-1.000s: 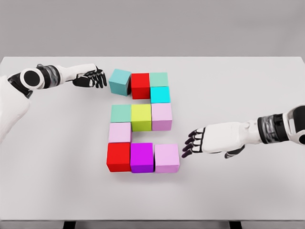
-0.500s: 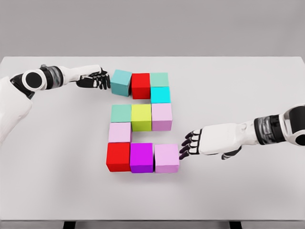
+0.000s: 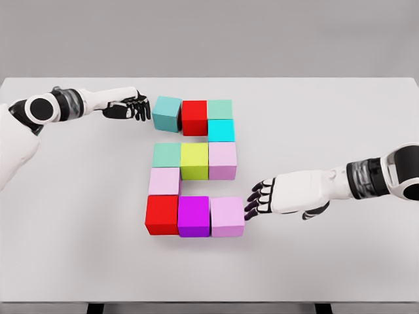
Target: Assemble the squares on the desktop into the number 2
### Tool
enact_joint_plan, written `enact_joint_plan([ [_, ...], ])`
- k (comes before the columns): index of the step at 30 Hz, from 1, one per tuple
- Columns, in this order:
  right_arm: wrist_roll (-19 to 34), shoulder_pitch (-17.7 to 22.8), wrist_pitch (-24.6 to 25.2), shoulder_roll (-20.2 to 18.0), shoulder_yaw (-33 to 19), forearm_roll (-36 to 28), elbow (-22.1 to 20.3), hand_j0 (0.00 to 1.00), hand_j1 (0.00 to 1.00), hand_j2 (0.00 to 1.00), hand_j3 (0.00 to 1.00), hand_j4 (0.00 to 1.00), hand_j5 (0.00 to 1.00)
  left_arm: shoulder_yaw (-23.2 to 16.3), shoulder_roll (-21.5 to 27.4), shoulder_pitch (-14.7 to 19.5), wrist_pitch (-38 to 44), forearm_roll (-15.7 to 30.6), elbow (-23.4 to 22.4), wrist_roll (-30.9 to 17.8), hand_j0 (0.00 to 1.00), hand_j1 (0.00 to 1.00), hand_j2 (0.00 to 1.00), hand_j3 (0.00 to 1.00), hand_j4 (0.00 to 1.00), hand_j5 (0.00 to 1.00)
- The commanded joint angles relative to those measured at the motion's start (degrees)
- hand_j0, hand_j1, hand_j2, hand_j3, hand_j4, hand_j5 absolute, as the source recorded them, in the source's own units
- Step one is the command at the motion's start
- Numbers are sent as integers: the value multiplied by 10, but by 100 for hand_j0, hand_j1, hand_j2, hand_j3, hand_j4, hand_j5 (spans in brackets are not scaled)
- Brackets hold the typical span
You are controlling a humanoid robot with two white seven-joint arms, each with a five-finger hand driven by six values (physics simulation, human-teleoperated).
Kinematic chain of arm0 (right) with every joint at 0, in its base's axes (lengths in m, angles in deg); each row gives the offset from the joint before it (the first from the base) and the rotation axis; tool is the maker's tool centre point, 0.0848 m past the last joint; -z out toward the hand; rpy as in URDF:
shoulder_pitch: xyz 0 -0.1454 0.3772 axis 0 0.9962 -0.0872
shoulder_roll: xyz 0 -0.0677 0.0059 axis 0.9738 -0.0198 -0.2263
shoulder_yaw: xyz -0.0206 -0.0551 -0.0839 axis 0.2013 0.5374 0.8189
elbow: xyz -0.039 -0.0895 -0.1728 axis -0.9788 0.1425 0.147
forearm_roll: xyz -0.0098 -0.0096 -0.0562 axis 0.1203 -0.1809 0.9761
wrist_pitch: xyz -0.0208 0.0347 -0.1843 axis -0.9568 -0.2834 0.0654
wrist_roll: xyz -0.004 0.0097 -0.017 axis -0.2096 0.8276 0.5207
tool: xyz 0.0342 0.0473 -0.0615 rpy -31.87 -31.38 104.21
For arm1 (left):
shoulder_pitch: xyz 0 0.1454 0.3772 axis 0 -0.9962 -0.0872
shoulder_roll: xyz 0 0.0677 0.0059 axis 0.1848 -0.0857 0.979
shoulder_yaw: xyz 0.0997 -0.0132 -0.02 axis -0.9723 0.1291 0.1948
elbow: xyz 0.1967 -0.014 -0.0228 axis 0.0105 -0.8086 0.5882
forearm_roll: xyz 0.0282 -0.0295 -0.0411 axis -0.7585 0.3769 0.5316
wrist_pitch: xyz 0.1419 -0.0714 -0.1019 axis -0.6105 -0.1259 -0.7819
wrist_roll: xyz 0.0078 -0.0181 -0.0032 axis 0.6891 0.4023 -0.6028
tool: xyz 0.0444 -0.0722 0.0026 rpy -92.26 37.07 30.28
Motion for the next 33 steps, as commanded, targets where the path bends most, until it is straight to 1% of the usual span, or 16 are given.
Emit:
enact_joint_plan([
  [1,0,0,1,1,1,-3,0,100,100,100,100,100,100,1,1,0,-8,3,3,0,37,37,37,37,37,37],
  [16,0,-4,1,-3,-4,-2,2,100,100,100,100,100,100,0,2,-2,-44,3,14,0,37,37,37,37,37,37],
  [21,0,-4,1,-3,-4,-2,4,100,100,100,100,100,100,3,22,-4,-44,9,23,0,37,37,37,37,37,37],
  [23,0,-4,1,-3,-5,-2,4,100,100,100,100,100,100,2,45,-3,-44,32,23,0,37,37,37,37,37,37],
  [25,0,-4,1,-4,-5,-3,4,100,100,100,100,100,100,3,50,-1,-40,36,14,0,38,38,38,38,38,38],
  [27,0,-4,1,-4,-5,-3,5,100,100,100,100,100,100,2,48,1,-36,31,-18,0,45,45,45,45,45,45],
  [28,0,-4,1,-4,-5,-2,5,100,100,100,100,100,100,2,41,2,-35,24,-37,0,47,47,47,47,47,47],
  [29,0,-4,1,-4,-5,-2,6,100,100,100,100,100,100,3,37,3,-24,12,-43,0,56,56,56,56,56,56],
  [31,0,-4,1,-4,-5,-2,11,100,100,100,100,100,100,2,26,3,29,-8,-41,0,74,74,74,74,74,74],
  [33,0,-7,1,-4,-11,-3,23,100,100,100,100,100,100,3,4,3,37,-43,-42,0,75,75,75,75,75,75],
])
